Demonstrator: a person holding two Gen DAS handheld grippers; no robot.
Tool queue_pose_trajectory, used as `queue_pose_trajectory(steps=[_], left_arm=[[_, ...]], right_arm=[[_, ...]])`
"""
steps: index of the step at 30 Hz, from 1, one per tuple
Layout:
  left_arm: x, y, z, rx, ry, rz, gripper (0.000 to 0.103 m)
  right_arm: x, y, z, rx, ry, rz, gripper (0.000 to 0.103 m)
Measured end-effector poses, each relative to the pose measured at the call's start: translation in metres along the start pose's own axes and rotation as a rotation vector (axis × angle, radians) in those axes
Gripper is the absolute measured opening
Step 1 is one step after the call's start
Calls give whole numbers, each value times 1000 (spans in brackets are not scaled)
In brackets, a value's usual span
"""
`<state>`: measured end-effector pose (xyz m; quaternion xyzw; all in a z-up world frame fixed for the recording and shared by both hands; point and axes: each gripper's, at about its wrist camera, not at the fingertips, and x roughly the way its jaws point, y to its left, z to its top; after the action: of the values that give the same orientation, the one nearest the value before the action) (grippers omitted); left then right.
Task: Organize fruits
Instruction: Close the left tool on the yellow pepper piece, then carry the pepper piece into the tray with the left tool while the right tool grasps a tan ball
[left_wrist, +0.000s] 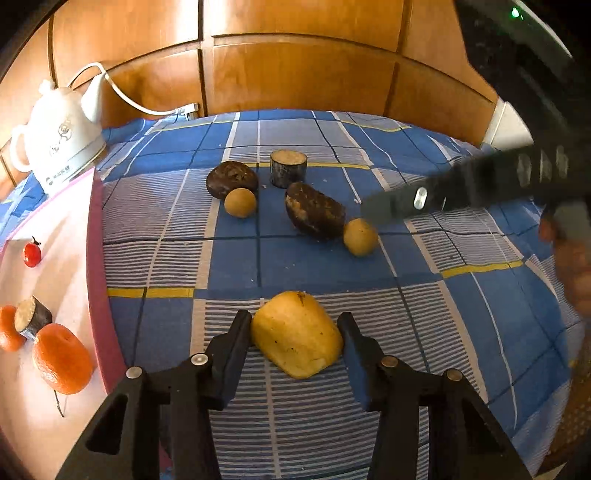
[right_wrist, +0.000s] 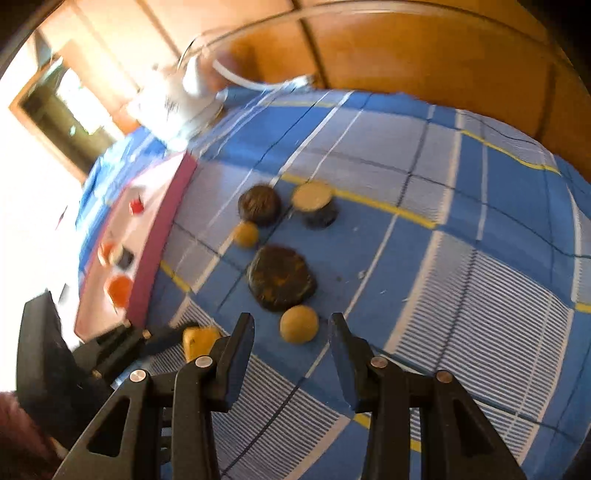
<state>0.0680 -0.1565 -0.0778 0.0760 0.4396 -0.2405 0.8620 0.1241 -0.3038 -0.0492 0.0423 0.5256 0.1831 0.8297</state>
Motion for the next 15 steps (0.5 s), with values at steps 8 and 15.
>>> queue_pose_trajectory(steps=[8,15], left_arm=[[1,-2,-1,-7,-10,14,48],[-7,-4,-1,-2,10,9,46]], right_arm=[[26,7,-10,-66,16,-67,32],[30,10,-14,-101,33,-77,26]])
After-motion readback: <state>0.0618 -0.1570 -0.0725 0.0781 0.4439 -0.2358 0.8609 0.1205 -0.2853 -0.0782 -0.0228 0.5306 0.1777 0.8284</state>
